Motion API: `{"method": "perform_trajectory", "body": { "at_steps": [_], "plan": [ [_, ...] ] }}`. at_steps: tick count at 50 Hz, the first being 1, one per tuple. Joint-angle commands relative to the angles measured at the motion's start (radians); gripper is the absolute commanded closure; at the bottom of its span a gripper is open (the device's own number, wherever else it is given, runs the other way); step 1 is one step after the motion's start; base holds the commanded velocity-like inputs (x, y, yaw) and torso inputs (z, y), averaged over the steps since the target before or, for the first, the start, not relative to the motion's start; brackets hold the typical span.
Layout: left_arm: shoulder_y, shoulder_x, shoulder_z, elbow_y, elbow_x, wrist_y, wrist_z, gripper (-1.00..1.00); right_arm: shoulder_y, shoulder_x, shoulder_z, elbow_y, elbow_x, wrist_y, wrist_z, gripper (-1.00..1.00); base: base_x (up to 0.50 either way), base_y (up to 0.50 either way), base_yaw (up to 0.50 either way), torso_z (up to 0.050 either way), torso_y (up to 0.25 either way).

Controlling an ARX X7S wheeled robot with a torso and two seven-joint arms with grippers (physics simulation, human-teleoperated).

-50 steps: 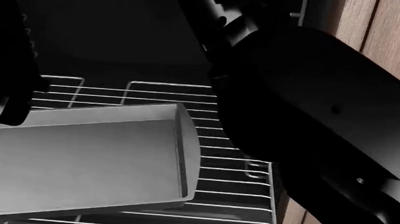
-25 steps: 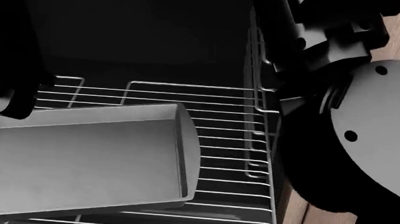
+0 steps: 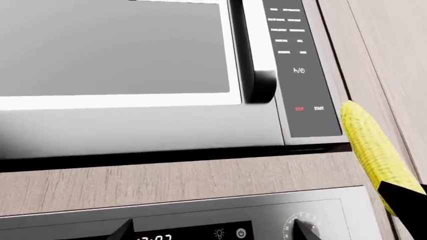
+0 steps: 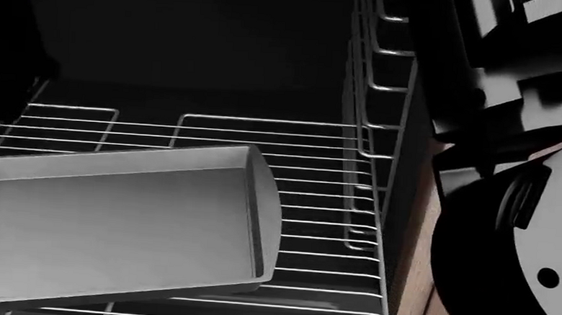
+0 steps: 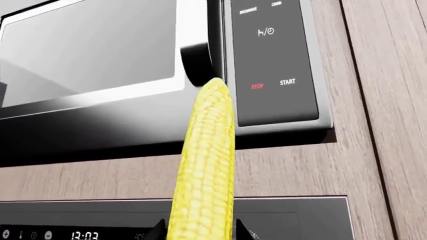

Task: Pick the corn from the oven and place it on the plate on the counter.

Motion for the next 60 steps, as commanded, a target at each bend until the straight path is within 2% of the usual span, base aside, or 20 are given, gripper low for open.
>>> {"method": "perform_trajectory", "body": {
  "at_steps": [1, 8, 60],
  "plan": [
    [-0.014, -0.006, -0.001, -0.008, -0.009, 0.000, 0.000, -1.00, -0.013, 0.004, 0.007, -0.006, -0.035, 0.000, 0.034, 1.00, 0.00, 0.00, 0.00, 0.000, 0.000],
    [-0.017, 0.008, 0.012, -0.014, 0.001, -0.003, 0.005, -1.00, -0.009, 0.018, 0.008, 0.002, -0.035, 0.014, 0.042, 1.00, 0.00, 0.05, 0.00, 0.000, 0.001],
    [-0.022, 0.005, 0.025, -0.004, 0.004, 0.010, -0.010, -1.00, -0.030, 0.009, 0.023, 0.004, -0.064, 0.012, 0.028, 1.00, 0.00, 0.50, 0.00, 0.000, 0.000]
  ]
}}
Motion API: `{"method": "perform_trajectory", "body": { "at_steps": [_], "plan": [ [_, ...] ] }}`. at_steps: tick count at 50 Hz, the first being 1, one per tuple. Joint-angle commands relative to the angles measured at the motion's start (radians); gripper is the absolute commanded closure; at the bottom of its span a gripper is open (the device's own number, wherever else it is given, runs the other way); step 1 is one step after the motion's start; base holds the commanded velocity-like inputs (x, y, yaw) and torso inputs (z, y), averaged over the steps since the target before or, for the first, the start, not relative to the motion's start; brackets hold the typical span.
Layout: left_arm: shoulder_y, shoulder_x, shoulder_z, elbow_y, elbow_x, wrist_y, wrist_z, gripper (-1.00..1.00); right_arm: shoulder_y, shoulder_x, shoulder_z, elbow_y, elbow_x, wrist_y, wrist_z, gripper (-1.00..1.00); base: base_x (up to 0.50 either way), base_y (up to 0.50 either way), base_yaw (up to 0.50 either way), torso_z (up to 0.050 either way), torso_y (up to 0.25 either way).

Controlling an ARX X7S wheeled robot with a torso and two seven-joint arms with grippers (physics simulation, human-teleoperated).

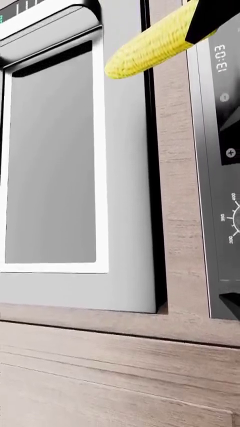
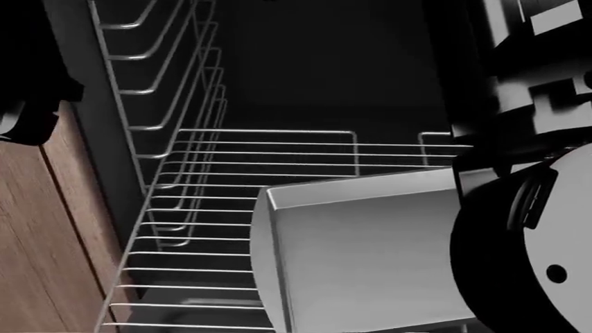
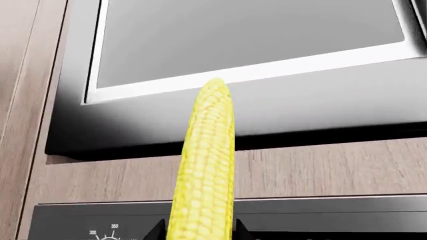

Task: Pick the corn from the oven and place it on the plate on the counter.

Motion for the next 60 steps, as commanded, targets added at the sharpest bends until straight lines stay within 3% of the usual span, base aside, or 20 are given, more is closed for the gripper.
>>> {"method": "perform_trajectory", "body": {
  "at_steps": [1, 60],
  "plan": [
    [-0.003, -0.001, 0.004, -0.001, 0.004, 0.002, 0.004, -1.00, 0.001, -0.001, 0.009, 0.001, -0.013, 0.008, -0.002, 1.00, 0.00, 0.50, 0.00, 0.000, 0.000],
    [-0.024, 0.006, 0.025, 0.001, -0.010, 0.010, -0.021, -1.00, -0.026, 0.006, 0.034, -0.007, -0.022, -0.002, -0.004, 1.00, 0.00, 0.50, 0.00, 0.000, 0.000]
  ]
}}
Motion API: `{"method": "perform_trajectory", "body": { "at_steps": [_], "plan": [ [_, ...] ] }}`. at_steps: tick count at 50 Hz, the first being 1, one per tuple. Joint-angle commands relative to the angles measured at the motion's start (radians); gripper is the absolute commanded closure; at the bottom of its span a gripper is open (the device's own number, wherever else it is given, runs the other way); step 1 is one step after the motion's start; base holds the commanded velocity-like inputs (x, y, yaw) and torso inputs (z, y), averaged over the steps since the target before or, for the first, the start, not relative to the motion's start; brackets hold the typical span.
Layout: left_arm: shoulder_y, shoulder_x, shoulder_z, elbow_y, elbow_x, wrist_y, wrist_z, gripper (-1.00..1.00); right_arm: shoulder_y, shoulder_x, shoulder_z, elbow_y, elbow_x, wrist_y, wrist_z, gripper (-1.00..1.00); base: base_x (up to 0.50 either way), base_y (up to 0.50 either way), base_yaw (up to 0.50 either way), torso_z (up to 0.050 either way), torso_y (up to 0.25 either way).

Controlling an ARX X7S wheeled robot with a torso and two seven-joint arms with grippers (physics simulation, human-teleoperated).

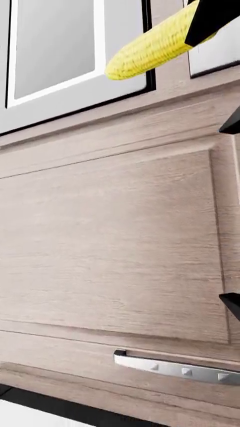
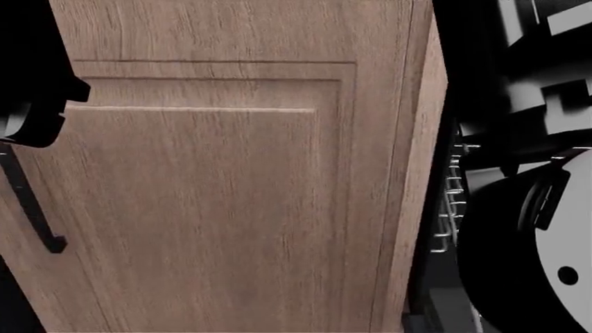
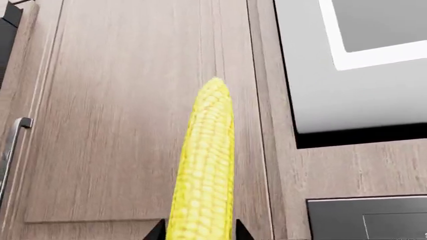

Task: Pick the corn from the oven and place it on the plate on the counter.

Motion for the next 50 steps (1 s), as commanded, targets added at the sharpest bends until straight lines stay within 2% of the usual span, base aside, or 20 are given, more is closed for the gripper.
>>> {"method": "perform_trajectory", "body": {
  "at_steps": [1, 26, 50],
  "plan": [
    [-0.001, -0.001, 0.003, 0.003, -0.004, 0.003, -0.007, -1.00, -0.004, 0.000, 0.008, -0.008, -0.014, 0.005, 0.002, 1.00, 0.00, 0.45, 0.00, 0.000, 0.000],
    [-0.020, 0.005, 0.012, -0.010, -0.008, 0.005, -0.002, -1.00, 0.003, -0.001, 0.015, -0.011, -0.033, 0.021, -0.002, 1.00, 0.00, 0.43, 0.00, 0.000, 0.000],
    [-0.008, 0.006, 0.022, -0.003, -0.005, 0.013, -0.008, -1.00, -0.004, 0.000, 0.002, -0.030, -0.062, 0.049, -0.013, 1.00, 0.00, 0.34, 0.00, 0.000, 0.000]
  ]
}}
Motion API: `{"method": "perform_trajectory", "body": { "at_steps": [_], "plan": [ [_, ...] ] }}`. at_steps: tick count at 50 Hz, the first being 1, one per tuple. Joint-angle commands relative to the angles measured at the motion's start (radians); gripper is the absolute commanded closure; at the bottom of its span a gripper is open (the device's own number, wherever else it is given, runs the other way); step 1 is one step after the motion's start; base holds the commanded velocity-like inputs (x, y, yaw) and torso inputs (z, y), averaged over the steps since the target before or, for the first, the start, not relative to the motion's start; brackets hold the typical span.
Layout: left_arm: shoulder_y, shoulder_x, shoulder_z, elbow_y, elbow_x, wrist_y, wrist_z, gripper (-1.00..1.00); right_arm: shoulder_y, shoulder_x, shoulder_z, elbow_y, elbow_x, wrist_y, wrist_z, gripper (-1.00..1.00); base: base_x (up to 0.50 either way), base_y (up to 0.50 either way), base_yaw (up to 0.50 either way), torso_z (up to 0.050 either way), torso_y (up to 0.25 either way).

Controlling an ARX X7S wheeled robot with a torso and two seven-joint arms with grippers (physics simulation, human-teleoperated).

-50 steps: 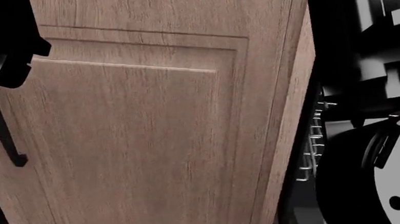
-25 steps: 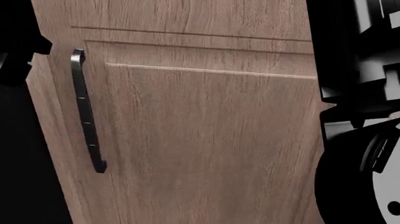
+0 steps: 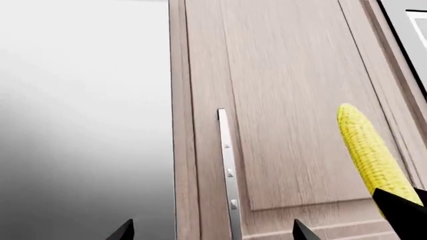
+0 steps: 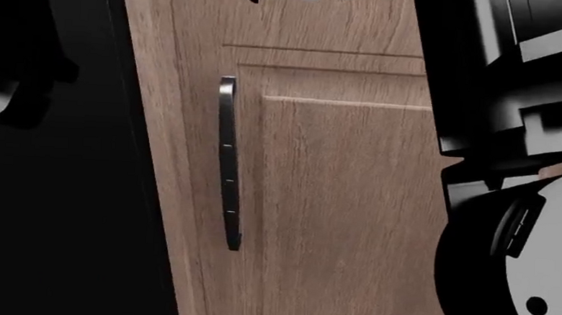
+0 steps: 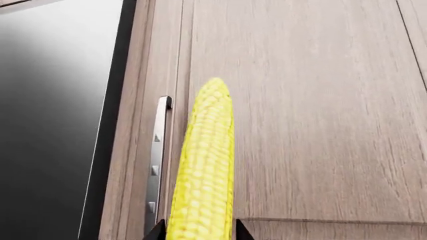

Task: Pick the corn from the oven and place it on the plate on the counter.

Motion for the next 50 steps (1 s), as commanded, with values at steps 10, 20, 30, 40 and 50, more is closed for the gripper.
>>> {"method": "perform_trajectory", "body": {
  "at_steps": [10, 20, 30, 40, 50],
  "plan": [
    [0.000, 0.001, 0.007, -0.001, 0.003, 0.006, 0.002, -1.00, -0.003, 0.001, 0.004, -0.006, -0.027, 0.018, -0.010, 1.00, 0.00, 0.28, 0.00, 0.000, 0.000],
    [-0.008, 0.002, 0.009, -0.005, 0.002, 0.007, 0.006, -1.00, 0.000, -0.001, 0.010, -0.006, -0.027, 0.018, -0.013, 1.00, 0.00, 0.28, 0.00, 0.000, 0.000],
    [-0.008, 0.000, 0.011, -0.005, 0.002, 0.009, 0.005, -1.00, -0.005, -0.001, 0.014, -0.005, -0.025, 0.016, -0.013, 1.00, 0.00, 0.26, 0.00, 0.000, 0.000],
    [-0.011, 0.001, 0.015, -0.003, -0.001, 0.010, -0.002, -1.00, -0.008, 0.002, 0.018, -0.009, -0.026, 0.016, -0.009, 1.00, 0.00, 0.25, 0.00, 0.000, 0.000],
    [-0.013, -0.002, 0.018, -0.001, -0.001, 0.012, -0.003, -1.00, -0.009, 0.000, 0.014, -0.008, -0.047, 0.031, 0.010, 1.00, 0.00, 0.24, 0.00, 0.000, 0.001]
  ]
}}
